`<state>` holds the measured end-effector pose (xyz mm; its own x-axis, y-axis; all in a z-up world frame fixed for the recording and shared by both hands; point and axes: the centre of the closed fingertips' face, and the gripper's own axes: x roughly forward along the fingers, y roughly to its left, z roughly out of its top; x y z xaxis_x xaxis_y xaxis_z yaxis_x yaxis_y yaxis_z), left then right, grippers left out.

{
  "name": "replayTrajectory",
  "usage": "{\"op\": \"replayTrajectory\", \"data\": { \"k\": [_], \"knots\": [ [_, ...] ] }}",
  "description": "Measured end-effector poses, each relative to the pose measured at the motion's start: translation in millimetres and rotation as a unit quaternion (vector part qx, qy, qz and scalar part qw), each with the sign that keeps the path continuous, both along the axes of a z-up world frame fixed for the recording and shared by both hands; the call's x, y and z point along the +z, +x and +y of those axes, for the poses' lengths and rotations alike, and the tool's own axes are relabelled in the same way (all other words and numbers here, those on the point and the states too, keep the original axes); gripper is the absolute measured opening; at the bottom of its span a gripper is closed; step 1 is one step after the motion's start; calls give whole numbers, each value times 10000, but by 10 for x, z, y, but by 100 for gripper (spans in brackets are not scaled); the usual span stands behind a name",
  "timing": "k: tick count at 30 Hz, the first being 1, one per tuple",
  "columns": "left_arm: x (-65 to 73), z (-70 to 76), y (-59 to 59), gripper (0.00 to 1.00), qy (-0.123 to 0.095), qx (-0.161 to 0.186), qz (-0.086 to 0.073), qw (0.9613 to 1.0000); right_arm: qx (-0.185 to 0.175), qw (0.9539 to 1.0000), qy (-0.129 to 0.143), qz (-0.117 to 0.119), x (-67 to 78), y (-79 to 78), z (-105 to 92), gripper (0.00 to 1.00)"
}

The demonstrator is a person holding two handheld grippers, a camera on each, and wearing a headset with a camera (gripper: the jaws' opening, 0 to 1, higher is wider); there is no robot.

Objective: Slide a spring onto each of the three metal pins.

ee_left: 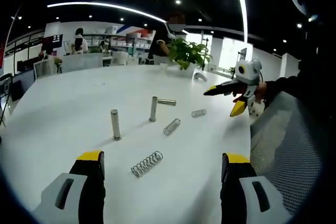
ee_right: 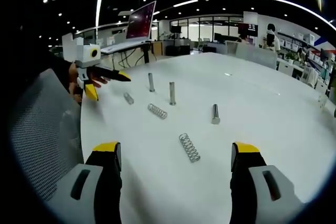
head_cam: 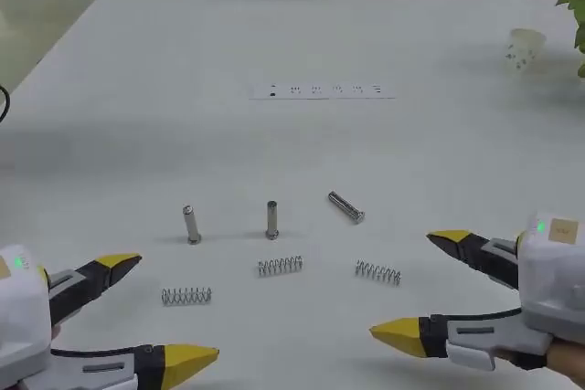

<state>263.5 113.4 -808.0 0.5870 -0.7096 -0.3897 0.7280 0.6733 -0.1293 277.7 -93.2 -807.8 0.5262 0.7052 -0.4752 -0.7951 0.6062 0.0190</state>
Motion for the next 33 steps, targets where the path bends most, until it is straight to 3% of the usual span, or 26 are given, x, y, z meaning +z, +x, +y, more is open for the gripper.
{"op": "replayTrajectory", "data": {
  "k": [16, 33],
  "knots": [
    [31, -28, 25, 89, 24, -77, -44, 10000, -82, 9999, 46, -42, 47, 25, -31, 85],
    [30, 50, -50, 88, -87, 161, -81, 9998, -38, 10000, -16, -4, 91, 87, -47, 82]
  ]
}}
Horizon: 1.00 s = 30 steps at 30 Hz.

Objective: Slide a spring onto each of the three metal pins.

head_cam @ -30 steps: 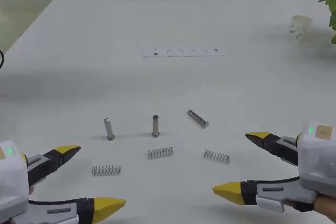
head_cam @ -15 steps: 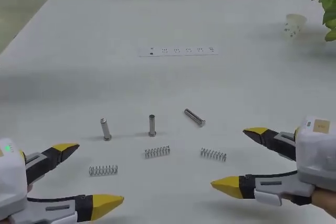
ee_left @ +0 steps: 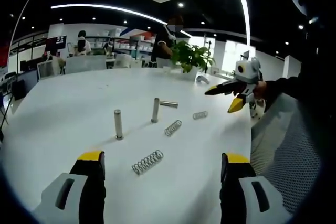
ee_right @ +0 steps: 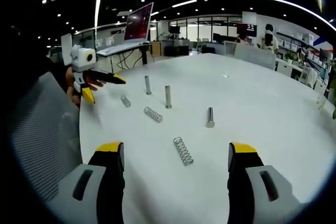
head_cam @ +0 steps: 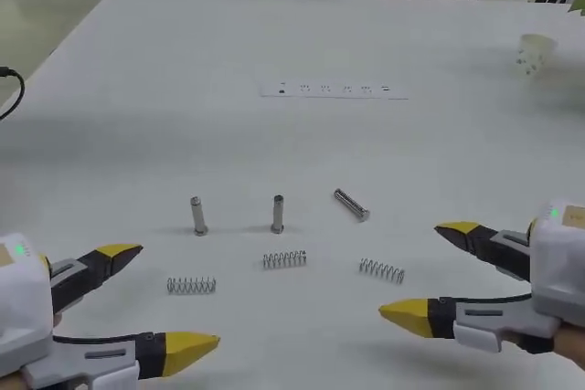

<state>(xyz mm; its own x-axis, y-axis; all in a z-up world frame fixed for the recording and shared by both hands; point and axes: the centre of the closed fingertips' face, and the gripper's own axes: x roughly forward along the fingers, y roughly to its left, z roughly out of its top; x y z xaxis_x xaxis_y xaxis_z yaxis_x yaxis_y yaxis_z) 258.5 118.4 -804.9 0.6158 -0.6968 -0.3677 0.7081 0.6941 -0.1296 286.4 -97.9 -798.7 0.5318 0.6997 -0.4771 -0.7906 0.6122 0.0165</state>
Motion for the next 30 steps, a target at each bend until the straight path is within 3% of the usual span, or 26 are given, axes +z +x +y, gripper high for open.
{"op": "replayTrajectory", "data": {
  "k": [11, 30],
  "knots": [
    [30, 2, 34, 88, -59, 45, -66, 10000, 53, 9998, -162, -140, 135, 216, 5, 80],
    [18, 25, -16, 87, -101, 149, -72, 9998, 291, 9986, -399, -200, 145, 520, 126, 78]
  ]
}}
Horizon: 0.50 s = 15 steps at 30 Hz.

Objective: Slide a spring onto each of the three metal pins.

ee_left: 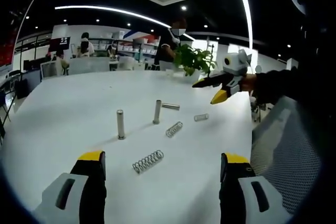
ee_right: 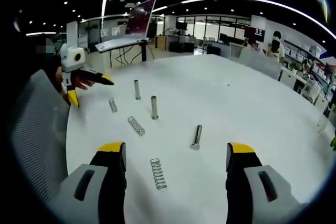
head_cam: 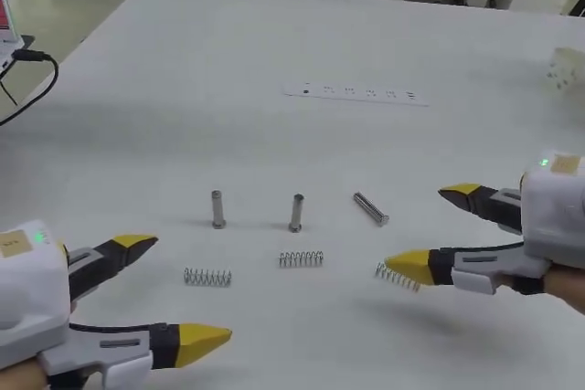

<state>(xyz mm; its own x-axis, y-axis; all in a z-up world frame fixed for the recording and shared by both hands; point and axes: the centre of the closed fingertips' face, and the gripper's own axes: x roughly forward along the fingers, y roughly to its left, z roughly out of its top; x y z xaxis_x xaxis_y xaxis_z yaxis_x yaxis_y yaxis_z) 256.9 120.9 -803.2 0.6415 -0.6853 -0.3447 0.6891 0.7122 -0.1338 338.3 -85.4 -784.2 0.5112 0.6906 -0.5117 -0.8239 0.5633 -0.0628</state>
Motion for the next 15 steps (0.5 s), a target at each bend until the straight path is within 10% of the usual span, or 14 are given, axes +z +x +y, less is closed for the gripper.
{"op": "replayTrajectory", "data": {
  "k": [15],
  "knots": [
    [-26, -9, 0, 87, -28, -25, 22, 10000, 70, 9998, -161, -22, 29, 160, 122, 77]
  ]
}}
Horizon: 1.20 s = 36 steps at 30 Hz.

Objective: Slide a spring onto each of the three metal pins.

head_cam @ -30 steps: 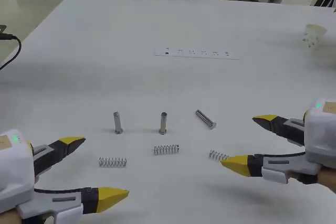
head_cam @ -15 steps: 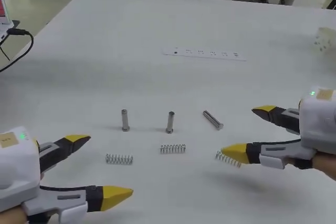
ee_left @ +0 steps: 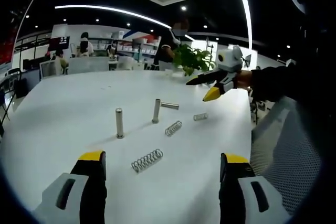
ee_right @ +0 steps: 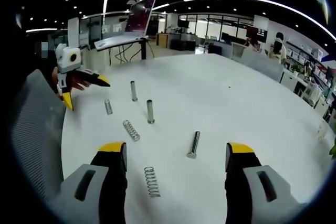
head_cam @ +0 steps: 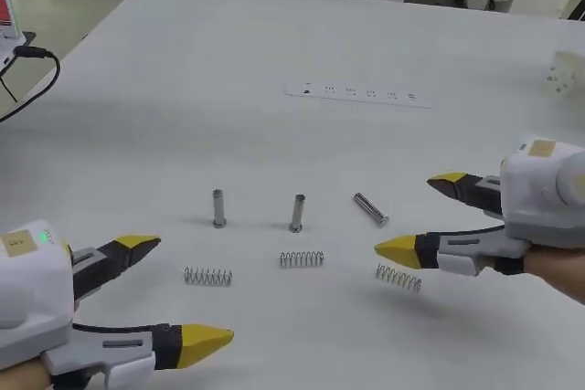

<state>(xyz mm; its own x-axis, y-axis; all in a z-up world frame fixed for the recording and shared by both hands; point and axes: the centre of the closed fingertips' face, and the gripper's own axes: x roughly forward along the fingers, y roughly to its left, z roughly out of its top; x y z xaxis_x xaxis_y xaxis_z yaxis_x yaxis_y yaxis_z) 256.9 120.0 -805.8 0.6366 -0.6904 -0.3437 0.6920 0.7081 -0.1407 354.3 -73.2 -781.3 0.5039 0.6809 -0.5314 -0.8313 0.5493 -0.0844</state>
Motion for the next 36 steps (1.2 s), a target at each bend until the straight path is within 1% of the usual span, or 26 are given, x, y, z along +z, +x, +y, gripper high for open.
{"op": "replayTrajectory", "data": {
  "k": [6, 12, 21, 23, 26, 28, 30, 32, 35, 36],
  "knots": [
    [-3, 18, 3, 87, -12, 39, 3, 10000, 77, 10000, -27, -57, 45, 95, 77, 75],
    [-5, 38, -4, 87, -10, 74, 9, 10000, 116, 9999, -48, -75, 41, 200, 153, 73],
    [-17, 59, -11, 87, -6, 86, 25, 10000, 126, 9998, -166, -12, -4, 371, 246, 69],
    [-16, 73, -12, 86, -1, 88, 28, 10000, 111, 9998, -185, 34, -26, 406, 254, 68],
    [-15, 95, -10, 86, 3, 99, 32, 9999, 68, 9995, -282, 131, -78, 458, 252, 64],
    [-12, 107, -8, 86, 2, 110, 39, 9999, 58, 9994, -304, 148, -91, 481, 257, 63],
    [-10, 113, -8, 86, 4, 114, 38, 9999, 61, 9992, -336, 216, -119, 496, 271, 61],
    [-11, 115, -10, 86, 8, 113, 45, 9999, 26, 9989, -394, 244, -146, 526, 270, 60],
    [-15, 118, -16, 86, 12, 110, 58, 9999, -23, 9986, -400, 342, -180, 555, 275, 58],
    [-16, 119, -19, 86, 12, 110, 64, 9999, -35, 9983, -449, 369, -205, 567, 273, 58]
  ]
}}
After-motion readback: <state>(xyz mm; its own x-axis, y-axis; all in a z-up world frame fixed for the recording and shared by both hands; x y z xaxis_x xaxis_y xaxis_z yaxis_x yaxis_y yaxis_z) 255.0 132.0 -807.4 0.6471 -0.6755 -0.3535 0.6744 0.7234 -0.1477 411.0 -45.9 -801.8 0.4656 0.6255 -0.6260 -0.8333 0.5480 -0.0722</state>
